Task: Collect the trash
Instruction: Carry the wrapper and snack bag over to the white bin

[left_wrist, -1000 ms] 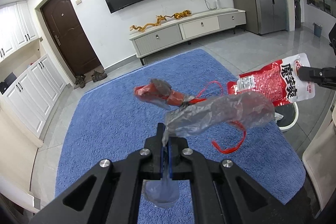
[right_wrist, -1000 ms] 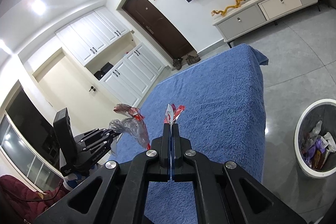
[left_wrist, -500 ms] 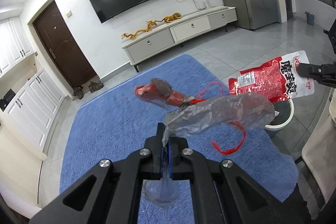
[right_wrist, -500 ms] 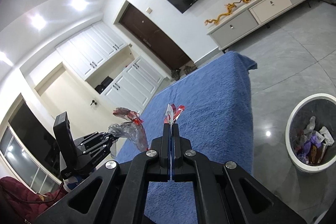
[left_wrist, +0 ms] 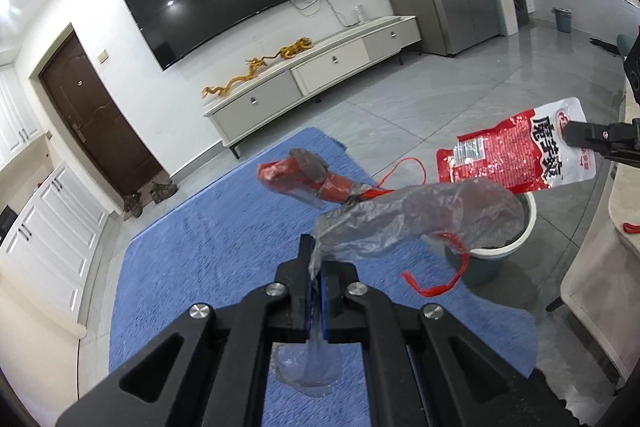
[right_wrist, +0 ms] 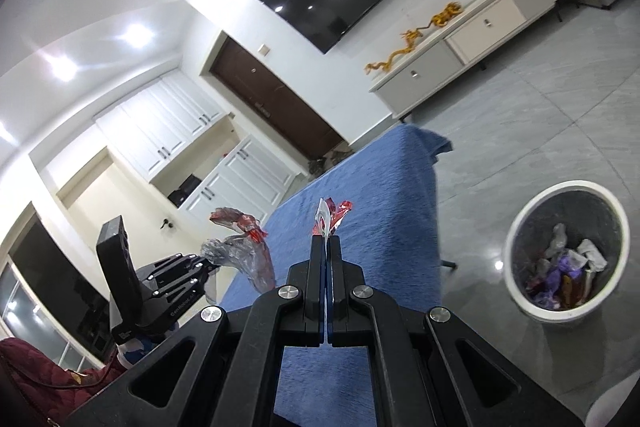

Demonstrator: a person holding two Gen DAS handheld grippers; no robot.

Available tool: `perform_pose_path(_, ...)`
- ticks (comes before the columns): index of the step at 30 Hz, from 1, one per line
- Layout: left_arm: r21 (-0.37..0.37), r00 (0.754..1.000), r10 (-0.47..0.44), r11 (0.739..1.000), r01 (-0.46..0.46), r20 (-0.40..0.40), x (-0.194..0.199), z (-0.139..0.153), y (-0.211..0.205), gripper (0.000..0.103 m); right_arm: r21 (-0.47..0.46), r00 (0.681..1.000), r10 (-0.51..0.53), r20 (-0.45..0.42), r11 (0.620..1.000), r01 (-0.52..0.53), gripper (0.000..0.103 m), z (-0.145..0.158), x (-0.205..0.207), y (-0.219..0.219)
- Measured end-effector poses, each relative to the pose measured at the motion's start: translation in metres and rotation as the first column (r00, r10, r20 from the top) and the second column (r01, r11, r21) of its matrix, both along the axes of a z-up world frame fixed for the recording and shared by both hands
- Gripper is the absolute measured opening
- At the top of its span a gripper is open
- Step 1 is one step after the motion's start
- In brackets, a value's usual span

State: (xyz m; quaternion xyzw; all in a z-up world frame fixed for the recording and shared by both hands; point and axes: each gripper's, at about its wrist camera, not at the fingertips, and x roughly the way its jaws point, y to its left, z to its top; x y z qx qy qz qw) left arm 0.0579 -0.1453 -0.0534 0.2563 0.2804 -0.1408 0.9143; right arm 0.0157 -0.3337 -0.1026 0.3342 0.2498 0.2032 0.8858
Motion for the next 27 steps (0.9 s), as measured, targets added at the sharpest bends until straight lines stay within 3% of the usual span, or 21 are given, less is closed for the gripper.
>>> perform_pose_path(11, -0.016, 0.995, -0.092, 0.996, 0.091, -0.033, 0.01, -0.008, -0.051, 0.002, -0.045, 0.993, -0.119, -0.022, 0.992, 0.118, 0.0, 0.008, -0.035, -0.045)
perform_pose_path(17, -0.008, 0.988, -0.126, 0.992, 0.126, -0.092, 0.022, -0.026, -0.071, 0.002, -0.061, 0.985, -0.17, -0.041, 0.984, 0.168, 0.0, 0.006, -0.047, -0.063)
perform_pose_path(27, -0.006, 0.979, -0.143, 0.99, 0.144, -0.146, 0.053, -0.047, -0.101, 0.002, -0.061, 0.976, -0.193, -0.099, 0.98, 0.187, 0.0, -0.009, -0.029, -0.077)
